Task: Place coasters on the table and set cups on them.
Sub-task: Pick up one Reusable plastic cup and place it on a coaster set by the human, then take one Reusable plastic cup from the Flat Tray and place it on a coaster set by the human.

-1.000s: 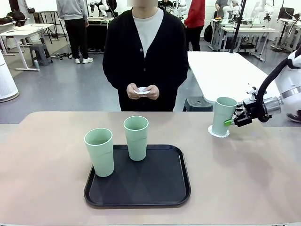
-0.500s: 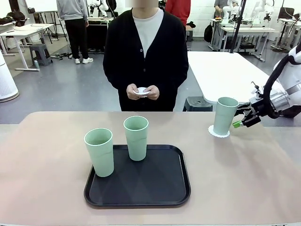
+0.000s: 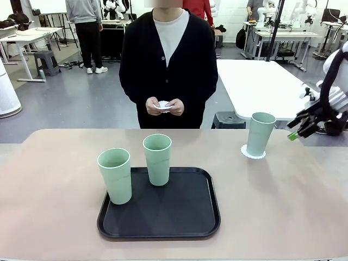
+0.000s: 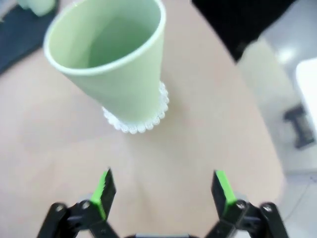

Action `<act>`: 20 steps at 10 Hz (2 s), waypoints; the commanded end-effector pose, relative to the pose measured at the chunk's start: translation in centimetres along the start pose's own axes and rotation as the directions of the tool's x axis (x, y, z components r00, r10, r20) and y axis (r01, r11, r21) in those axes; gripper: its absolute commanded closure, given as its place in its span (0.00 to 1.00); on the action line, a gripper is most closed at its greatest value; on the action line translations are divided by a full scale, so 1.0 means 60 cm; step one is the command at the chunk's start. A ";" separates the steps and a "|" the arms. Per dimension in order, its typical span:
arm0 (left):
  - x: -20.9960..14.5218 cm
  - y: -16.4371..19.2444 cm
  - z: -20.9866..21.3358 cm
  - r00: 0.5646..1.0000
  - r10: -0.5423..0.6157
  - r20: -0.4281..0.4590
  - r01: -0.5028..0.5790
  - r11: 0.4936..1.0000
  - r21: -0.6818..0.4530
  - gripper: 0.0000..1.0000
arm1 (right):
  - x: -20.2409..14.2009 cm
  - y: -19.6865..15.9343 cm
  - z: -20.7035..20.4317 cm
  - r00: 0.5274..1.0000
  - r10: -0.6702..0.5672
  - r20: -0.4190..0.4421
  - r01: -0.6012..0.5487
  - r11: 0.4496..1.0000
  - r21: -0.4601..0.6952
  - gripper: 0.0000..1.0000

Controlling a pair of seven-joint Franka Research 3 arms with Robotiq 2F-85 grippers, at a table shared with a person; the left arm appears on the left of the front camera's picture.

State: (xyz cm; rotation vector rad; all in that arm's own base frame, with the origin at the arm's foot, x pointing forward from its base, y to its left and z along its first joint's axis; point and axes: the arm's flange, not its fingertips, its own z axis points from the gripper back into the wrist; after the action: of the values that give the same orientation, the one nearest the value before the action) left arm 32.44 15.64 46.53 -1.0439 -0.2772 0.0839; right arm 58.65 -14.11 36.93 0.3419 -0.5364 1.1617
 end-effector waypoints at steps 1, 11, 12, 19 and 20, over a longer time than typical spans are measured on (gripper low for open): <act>0.000 -0.001 0.002 1.000 -0.005 0.005 0.005 1.000 -0.011 0.00 | 0.084 0.102 0.063 0.983 -0.088 -0.160 0.068 0.990 -0.127 0.00; 0.000 -0.001 0.002 1.000 -0.005 0.005 0.005 1.000 -0.011 0.00 | 0.329 0.315 0.237 0.918 -0.288 -0.272 0.208 0.935 -0.287 0.00; 0.000 -0.001 0.002 1.000 -0.005 0.005 0.005 1.000 -0.011 0.00 | 0.329 0.315 0.237 0.918 -0.288 -0.272 0.208 0.935 -0.287 0.00; 0.000 -0.001 0.002 1.000 -0.005 0.005 0.005 1.000 -0.011 0.00 | 0.329 0.315 0.237 0.918 -0.288 -0.272 0.208 0.935 -0.287 0.00; 0.000 -0.001 0.002 1.000 -0.005 0.005 0.005 1.000 -0.011 0.00 | 0.329 0.315 0.237 0.918 -0.288 -0.272 0.208 0.935 -0.287 0.00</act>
State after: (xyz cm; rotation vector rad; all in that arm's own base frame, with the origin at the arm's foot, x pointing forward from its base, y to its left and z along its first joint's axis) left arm 32.47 15.63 46.52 -1.0436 -0.2764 0.0840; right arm 43.75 0.71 59.71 0.0228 -0.3396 0.8582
